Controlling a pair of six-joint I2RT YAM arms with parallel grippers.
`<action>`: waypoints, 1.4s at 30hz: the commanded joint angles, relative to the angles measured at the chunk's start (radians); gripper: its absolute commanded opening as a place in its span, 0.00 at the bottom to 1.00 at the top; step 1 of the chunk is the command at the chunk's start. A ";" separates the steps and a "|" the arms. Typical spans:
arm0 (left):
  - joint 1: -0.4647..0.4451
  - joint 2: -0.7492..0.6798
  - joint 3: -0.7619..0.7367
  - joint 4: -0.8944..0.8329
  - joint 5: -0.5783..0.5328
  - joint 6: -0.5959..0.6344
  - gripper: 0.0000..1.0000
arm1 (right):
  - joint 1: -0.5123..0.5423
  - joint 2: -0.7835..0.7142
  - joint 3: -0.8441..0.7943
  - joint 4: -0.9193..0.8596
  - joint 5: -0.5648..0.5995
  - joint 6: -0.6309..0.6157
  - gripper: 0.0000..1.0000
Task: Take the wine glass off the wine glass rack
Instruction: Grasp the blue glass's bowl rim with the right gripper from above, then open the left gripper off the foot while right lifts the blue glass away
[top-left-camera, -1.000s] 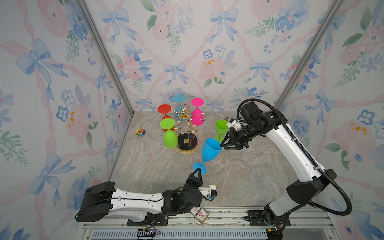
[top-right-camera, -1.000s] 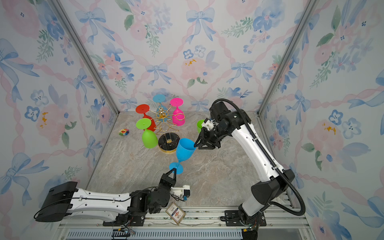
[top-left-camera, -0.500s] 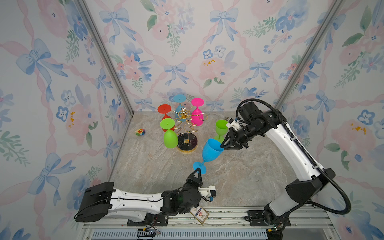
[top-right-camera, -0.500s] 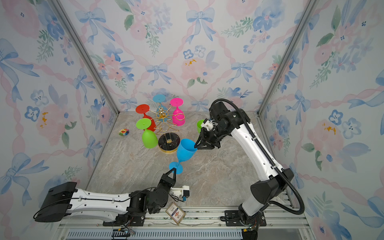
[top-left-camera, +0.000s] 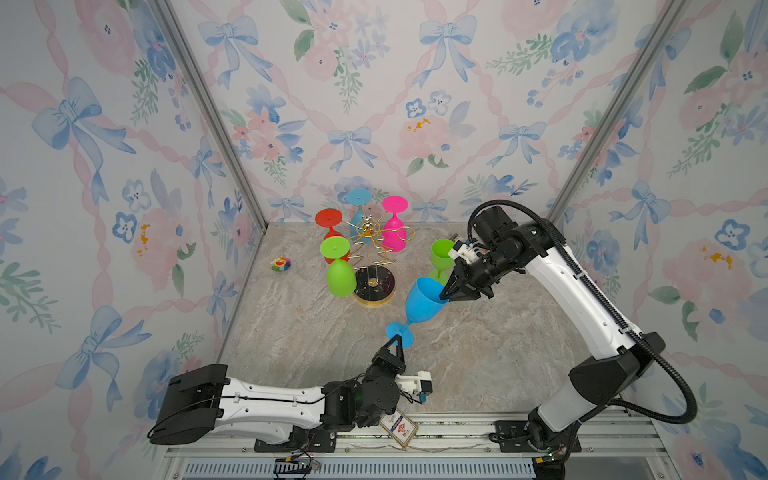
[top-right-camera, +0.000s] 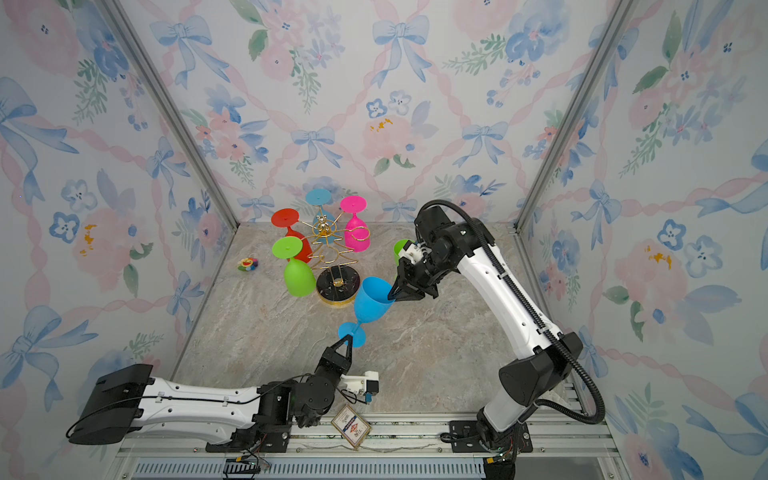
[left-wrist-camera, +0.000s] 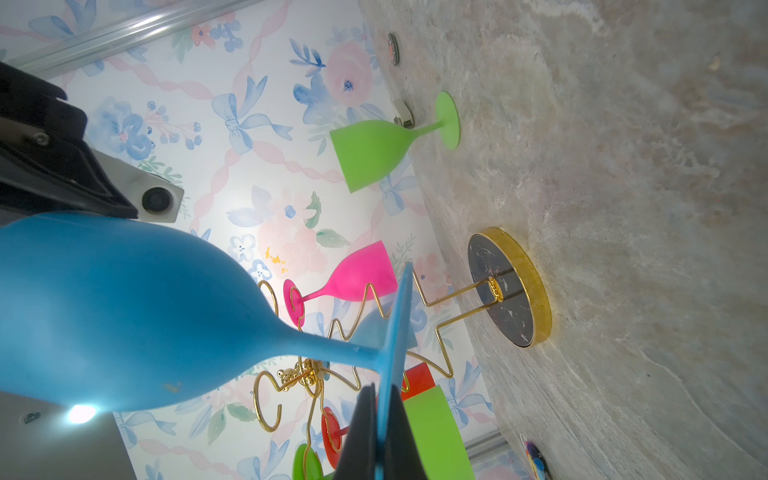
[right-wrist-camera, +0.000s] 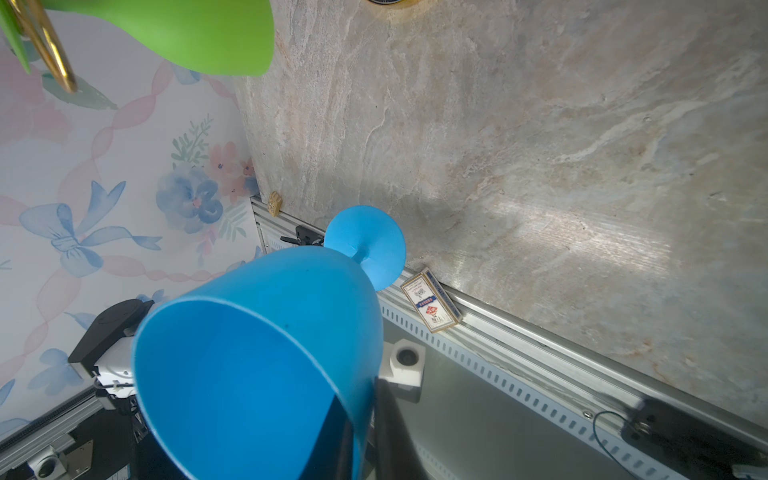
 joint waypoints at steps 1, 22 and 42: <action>-0.006 0.001 -0.007 0.045 0.006 0.012 0.00 | 0.010 -0.008 -0.019 -0.029 -0.017 -0.008 0.09; -0.017 0.005 -0.007 0.045 0.029 0.030 0.27 | -0.022 -0.040 -0.047 -0.059 0.042 -0.041 0.00; -0.034 0.034 0.149 0.032 -0.002 -0.459 0.54 | -0.200 -0.232 -0.193 0.000 0.457 -0.007 0.00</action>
